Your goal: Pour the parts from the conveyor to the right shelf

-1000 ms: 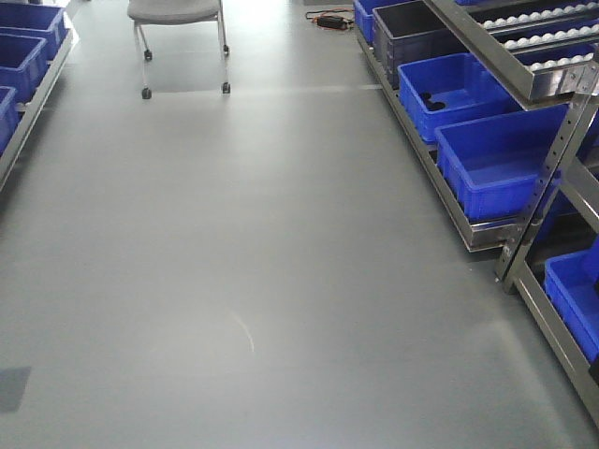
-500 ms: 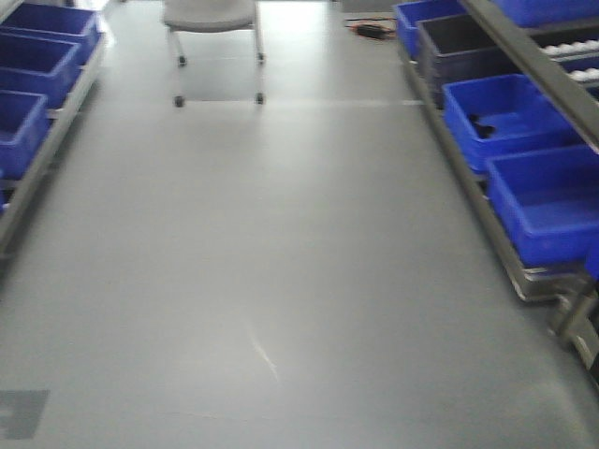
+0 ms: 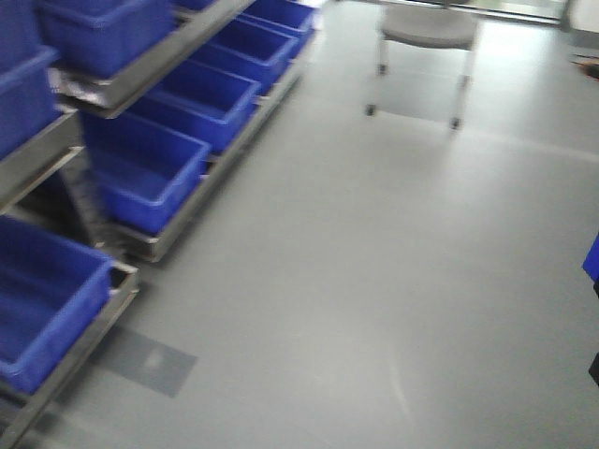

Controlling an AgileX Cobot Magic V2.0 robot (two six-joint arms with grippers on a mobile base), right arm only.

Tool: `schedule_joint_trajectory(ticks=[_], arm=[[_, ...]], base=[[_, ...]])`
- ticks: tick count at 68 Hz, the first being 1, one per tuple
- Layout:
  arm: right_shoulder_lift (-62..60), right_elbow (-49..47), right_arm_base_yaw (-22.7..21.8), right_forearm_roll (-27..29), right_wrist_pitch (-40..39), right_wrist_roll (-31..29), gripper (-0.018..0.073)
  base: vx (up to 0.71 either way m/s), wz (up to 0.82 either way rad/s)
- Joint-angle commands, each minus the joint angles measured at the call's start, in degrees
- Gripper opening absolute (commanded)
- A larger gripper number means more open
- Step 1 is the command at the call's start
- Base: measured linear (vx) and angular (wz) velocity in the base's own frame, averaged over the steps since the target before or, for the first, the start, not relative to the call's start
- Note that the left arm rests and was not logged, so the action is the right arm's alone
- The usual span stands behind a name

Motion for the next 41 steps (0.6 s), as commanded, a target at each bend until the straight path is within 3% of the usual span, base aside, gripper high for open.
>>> schedule_joint_trajectory(ticks=[1,41], arm=[[0.53,-1.64,-0.02,-0.15,-4.67,-0.12,-0.0006],[0.53,-1.64,-0.02,-0.15,-4.67,-0.12,-0.0006]], base=[[0.24,0.92],[0.22,0.83]])
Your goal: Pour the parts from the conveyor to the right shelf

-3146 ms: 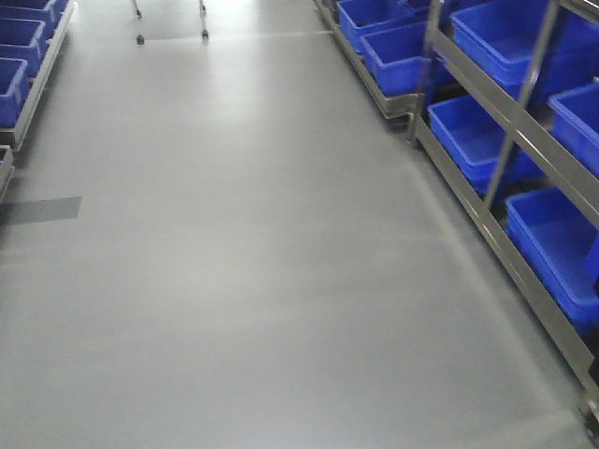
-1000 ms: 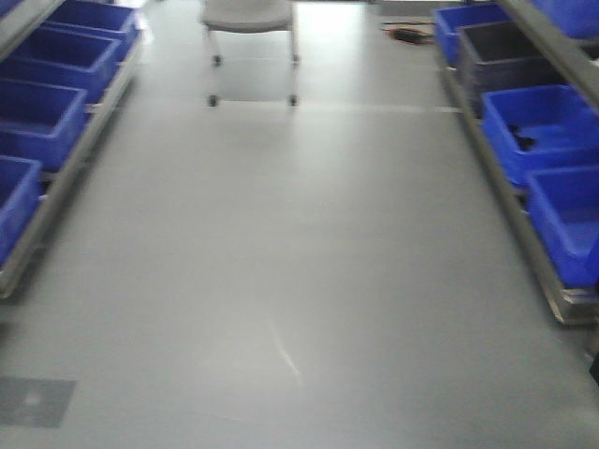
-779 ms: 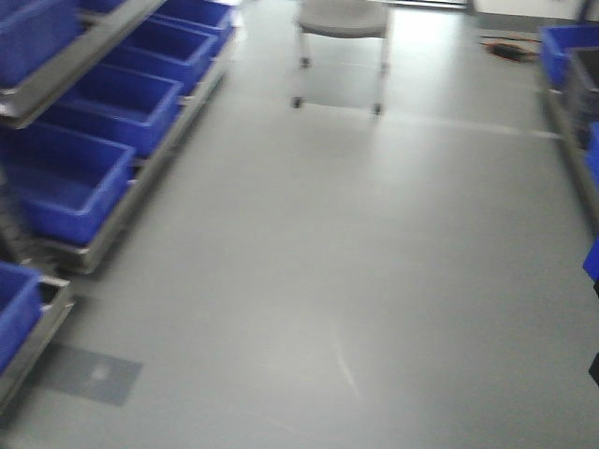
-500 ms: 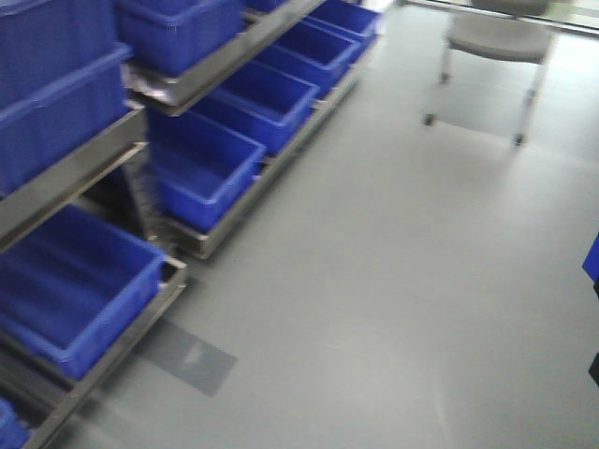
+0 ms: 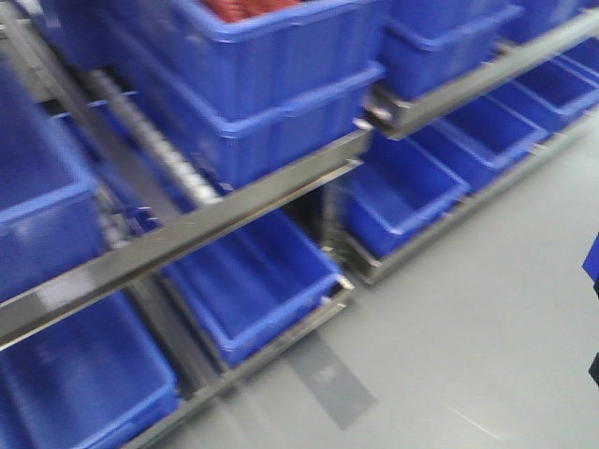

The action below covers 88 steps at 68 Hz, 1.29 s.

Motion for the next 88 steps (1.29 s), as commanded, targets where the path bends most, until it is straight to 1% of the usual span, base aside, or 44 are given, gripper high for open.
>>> schedule_joint_trajectory(ticks=[1,52,69,88], arm=[[0.53,-1.64,-0.02,-0.15,-4.67,-0.12,-0.0006],[0.53,-1.64,-0.02,-0.15,-4.67,-0.12,-0.0006],[0.53,-1.64,-0.02,-0.15,-4.67,-0.12,-0.0006],[0.53,-1.64,-0.02,-0.15,-4.67,-0.12,-0.0006]], base=[[0.19,0.73],[0.18,0.69],[0.17,0.36],[0.15,0.14]])
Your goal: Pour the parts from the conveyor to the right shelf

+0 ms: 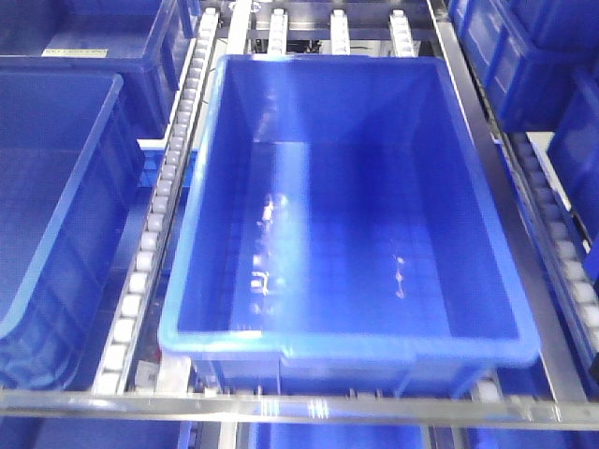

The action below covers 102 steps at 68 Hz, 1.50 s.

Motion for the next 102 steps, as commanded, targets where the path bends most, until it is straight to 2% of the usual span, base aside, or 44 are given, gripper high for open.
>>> schedule_joint_trajectory(ticks=[1,102], arm=[[0.53,-1.64,-0.02,-0.15,-4.67,-0.12,-0.0006],[0.53,-1.64,-0.02,-0.14,-4.67,-0.12,-0.0006]], base=[[0.14,0.06],[0.05,-0.01]])
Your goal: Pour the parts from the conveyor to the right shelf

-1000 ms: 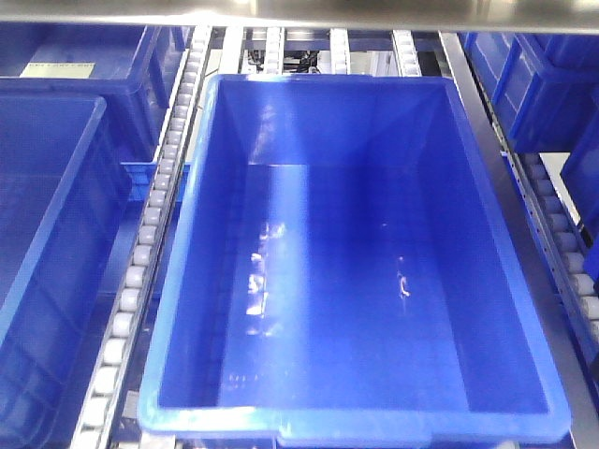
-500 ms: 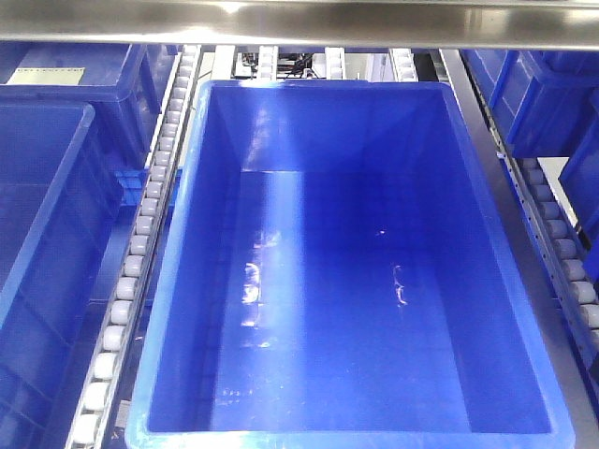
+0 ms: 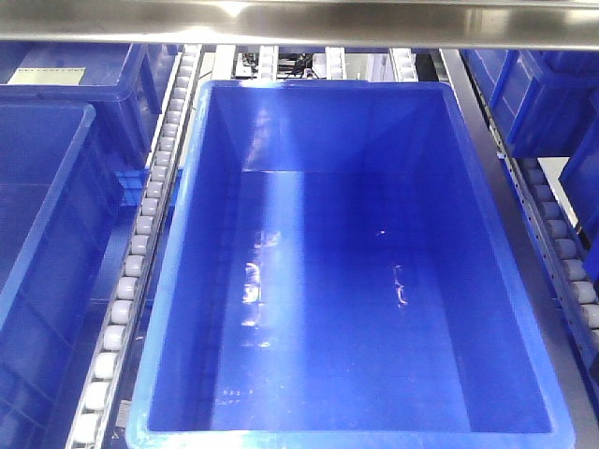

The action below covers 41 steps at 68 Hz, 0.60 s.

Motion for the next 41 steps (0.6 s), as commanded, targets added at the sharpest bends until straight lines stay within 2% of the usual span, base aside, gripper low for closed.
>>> schedule_joint_trajectory(ticks=[1,11,21,33,41], arm=[[0.53,-1.64,-0.02,-0.14,-4.67,-0.12,-0.0006],[0.53,-1.64,-0.02,-0.31,-4.65,-0.58,-0.0006],[1.05,-3.86,-0.02,-0.31,-3.21,-6.09,-0.0006],[8.89,-14.13,0.39,0.69,10.43,-8.07,-0.0006],[17.16,-22.62,1.62,3.78,19.21,-8.06,-0.0006]], base=[[0.0,0.0],[0.0,0.0],[0.0,0.0],[0.0,0.0],[0.0,0.0]])
